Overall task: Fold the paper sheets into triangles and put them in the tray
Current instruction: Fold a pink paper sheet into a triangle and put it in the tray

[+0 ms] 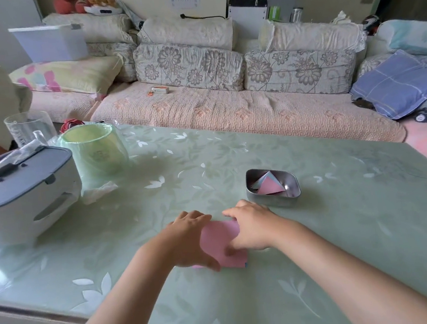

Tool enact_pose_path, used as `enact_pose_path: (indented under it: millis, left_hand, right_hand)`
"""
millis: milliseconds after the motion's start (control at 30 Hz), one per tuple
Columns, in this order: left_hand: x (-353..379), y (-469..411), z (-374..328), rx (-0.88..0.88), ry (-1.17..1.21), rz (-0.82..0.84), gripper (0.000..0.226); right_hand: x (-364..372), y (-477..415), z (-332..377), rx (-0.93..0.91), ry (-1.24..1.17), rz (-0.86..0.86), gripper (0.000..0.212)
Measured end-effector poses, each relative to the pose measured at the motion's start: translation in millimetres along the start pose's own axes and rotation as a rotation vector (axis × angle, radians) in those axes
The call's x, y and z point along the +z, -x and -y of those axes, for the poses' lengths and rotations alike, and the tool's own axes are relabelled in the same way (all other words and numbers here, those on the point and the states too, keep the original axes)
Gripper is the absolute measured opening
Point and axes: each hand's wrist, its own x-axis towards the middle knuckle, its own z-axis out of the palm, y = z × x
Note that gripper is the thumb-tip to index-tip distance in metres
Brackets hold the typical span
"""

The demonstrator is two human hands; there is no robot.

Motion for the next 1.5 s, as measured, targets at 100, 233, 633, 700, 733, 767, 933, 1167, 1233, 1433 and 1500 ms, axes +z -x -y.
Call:
enact_pose_path:
  millis: [100, 233, 633, 700, 733, 767, 933, 1167, 1233, 1433, 1500]
  left_hand:
    - [-2.3, -2.7, 0.0, 0.006, -0.011, 0.000, 0.118]
    - [-4.0, -6.4, -2.2, -0.004, -0.020, 0.019, 0.123]
    - [-9.6, -22.7, -29.4, 0.007, 0.359, -0.201, 0.082]
    - [-10.0, -25.4, -37.8, -0.020, 0.459, -0.203, 0.052]
    - [-10.0, -26.9, -43.5, -0.015, 0.480, -0.205, 0.035]
    - [-9.8, -28.2, -50.3, -0.004, 0.493, -0.212, 0.019]
    - [-0.6, -35.3, -85.1, -0.024, 0.709, -0.211, 0.007]
    - [4.7, -48.9, -104.2, -0.212, 1.056, -0.147, 0.009]
    - [6.7, -52.3, -107.9, -0.239, 1.113, -0.127, 0.010]
    - [7.9, -54.5, -110.9, -0.202, 1.062, -0.124, 0.010]
    - [13.6, -55.3, -120.0, -0.187, 0.995, -0.125, 0.009]
  right_hand:
    - [-0.4, -4.2, -4.6, 0.016, -0.112, -0.049, 0.076]
    - [6.5, -5.0, -11.9, 0.035, -0.314, -0.170, 0.013]
    - [-0.4, 37.7, -44.0, 0.155, -0.845, -0.346, 0.017]
    - [-2.3, 48.6, -54.9, 0.138, -0.923, -0.388, 0.017]
    - [-2.5, 53.5, -61.0, 0.122, -0.963, -0.414, 0.017]
    - [-2.1, 58.7, -67.0, 0.107, -0.999, -0.437, 0.018]
    - [5.0, 78.8, -94.0, 0.080, -0.947, -0.484, 0.033]
    - [8.9, 104.6, -121.1, -0.142, -0.326, -0.498, 0.085]
    - [8.7, 103.9, -125.2, -0.181, -0.165, -0.511, 0.077]
    - [2.1, 96.2, -115.6, -0.271, -0.110, -0.659, 0.026]
    - [5.0, 97.5, -123.0, -0.242, -0.177, -0.641, 0.015]
